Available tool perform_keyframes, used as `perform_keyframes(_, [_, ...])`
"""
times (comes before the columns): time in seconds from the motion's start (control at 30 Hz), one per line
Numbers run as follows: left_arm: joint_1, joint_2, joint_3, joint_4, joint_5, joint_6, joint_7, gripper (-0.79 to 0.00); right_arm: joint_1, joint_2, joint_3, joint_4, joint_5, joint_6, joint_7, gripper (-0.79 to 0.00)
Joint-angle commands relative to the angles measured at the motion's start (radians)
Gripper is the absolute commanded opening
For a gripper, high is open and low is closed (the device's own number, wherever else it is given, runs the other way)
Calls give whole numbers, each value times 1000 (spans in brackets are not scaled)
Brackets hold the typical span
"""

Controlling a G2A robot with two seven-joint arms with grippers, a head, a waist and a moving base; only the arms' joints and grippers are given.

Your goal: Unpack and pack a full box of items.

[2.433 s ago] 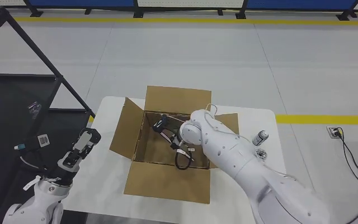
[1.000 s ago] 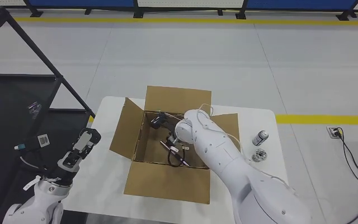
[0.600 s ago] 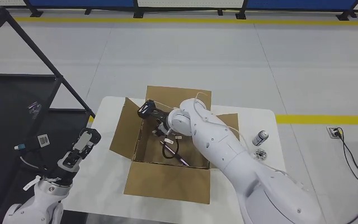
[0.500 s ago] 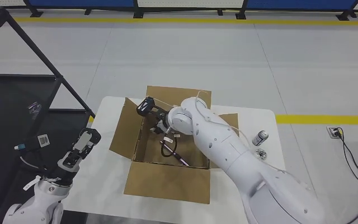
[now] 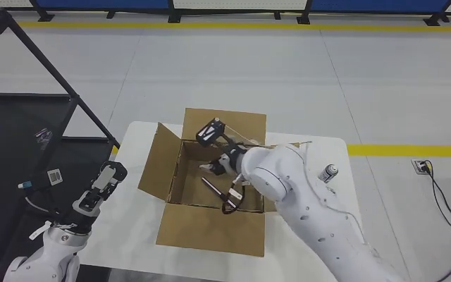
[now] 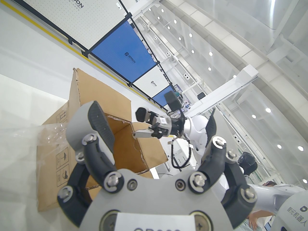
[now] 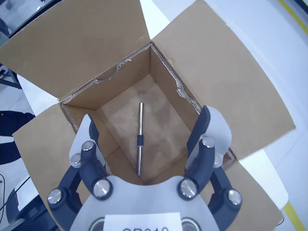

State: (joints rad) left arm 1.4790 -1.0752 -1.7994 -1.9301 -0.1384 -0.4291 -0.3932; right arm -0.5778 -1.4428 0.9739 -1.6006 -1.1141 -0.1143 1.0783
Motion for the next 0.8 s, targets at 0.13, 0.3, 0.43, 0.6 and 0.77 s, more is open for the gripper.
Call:
perform_keyframes(0.13, [0, 0, 0, 0, 0, 0, 0, 0, -221, 48, 218, -267, -115, 52, 54, 0])
perform_keyframes(0.3, [0, 0, 0, 0, 0, 0, 0, 0, -374, 76, 403, -389, -182, 112, 107, 0])
perform_keyframes(0.43, [0, 0, 0, 0, 0, 0, 0, 0, -466, 89, 526, -437, -217, 161, 162, 0])
perform_keyframes(0.6, [0, 0, 0, 0, 0, 0, 0, 0, -510, 101, 624, -375, -211, 171, 245, 0])
perform_keyframes(0.77, [0, 0, 0, 0, 0, 0, 0, 0, -489, 108, 680, -214, -174, 180, 278, 0])
